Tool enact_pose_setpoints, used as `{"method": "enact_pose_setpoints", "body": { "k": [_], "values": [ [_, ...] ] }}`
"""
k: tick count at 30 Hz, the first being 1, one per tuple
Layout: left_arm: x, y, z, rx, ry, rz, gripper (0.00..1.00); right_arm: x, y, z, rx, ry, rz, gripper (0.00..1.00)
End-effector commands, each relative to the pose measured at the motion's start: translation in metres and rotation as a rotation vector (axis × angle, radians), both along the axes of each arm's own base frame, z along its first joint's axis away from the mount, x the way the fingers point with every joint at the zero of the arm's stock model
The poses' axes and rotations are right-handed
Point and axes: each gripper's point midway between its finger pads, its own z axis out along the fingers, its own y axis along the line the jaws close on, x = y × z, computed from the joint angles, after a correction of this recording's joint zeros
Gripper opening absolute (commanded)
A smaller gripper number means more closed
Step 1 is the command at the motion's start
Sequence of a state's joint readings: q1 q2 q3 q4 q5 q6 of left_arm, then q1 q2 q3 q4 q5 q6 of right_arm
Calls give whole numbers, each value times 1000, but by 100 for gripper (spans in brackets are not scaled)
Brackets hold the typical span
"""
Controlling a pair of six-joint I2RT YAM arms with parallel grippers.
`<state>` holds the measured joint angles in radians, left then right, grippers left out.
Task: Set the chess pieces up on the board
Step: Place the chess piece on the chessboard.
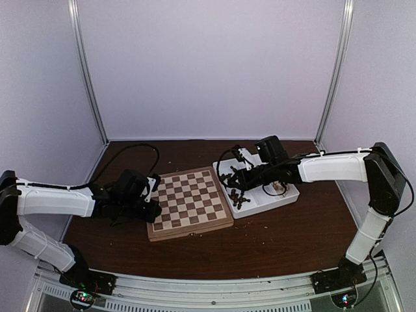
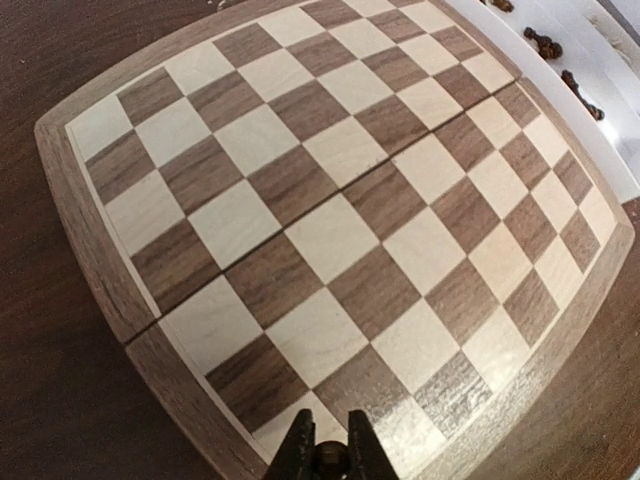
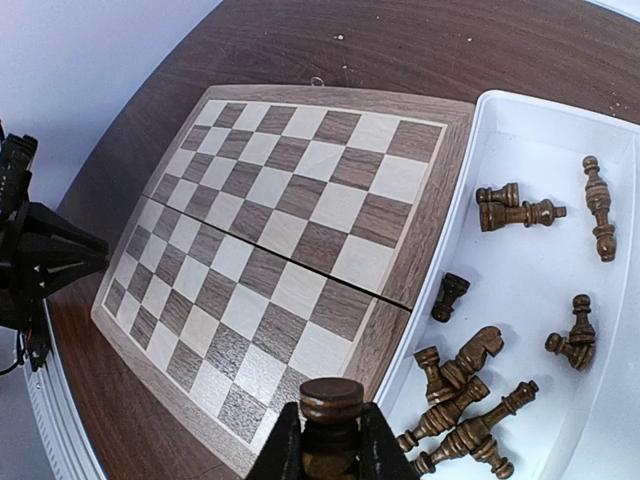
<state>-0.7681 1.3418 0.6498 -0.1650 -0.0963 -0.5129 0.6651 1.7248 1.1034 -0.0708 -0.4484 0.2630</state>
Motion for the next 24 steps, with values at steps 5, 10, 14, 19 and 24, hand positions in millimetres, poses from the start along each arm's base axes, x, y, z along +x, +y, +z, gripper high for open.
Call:
{"method": "enact_pose_setpoints", "body": {
  "k": [5, 10, 14, 19, 24],
  "values": [
    [-5, 13, -5, 73, -79, 4, 13, 5, -1, -2, 4, 2, -28, 16],
    [-2, 13, -8, 79, -87, 10, 14, 4, -2, -1, 6, 2, -27, 16],
    [1, 10, -9, 65, -113, 5, 15, 4, -2, 0, 5, 0, -27, 16],
    [1, 6, -15, 46, -103, 2, 15, 3, -2, 0, 7, 3, -27, 16],
    [4, 1, -13, 16, -118, 6, 16, 3, -2, -1, 7, 4, -27, 16]
  ]
}}
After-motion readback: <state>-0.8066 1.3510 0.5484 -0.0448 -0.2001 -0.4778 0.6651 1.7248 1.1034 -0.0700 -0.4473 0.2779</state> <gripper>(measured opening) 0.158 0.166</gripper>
